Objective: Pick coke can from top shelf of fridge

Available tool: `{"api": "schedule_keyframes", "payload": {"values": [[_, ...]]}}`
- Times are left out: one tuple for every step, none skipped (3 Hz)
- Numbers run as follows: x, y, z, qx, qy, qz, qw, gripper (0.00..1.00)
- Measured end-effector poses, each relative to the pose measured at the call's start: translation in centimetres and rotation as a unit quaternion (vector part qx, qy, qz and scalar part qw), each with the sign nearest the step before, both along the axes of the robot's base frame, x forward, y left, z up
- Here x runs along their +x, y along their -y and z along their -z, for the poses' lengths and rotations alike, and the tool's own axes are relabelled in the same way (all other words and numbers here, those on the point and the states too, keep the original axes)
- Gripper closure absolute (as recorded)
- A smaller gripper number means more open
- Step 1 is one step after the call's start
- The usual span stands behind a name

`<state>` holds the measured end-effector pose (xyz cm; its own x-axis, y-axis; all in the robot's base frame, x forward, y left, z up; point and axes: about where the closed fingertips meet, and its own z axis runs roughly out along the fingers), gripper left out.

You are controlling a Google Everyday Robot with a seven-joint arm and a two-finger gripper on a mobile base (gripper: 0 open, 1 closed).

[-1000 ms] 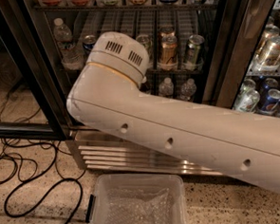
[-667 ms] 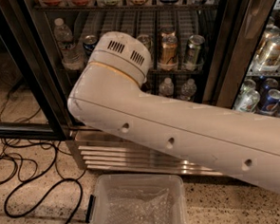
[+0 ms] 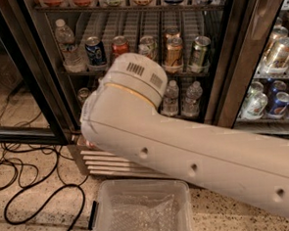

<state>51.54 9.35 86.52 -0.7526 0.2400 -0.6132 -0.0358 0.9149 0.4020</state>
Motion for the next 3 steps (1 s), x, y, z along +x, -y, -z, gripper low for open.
{"api": "schedule_keyframes", "payload": {"values": [[-3.1,0.9,2.8,0.033,-0.029,0.002,0.9991,1.0],[-5.0,0.8,5.3,0.045,-0.065,-0.009,0.9969,1.0],[-5.1,0.7,5.6,0.042,-0.065,-0.013,0.9969,1.0]]}}
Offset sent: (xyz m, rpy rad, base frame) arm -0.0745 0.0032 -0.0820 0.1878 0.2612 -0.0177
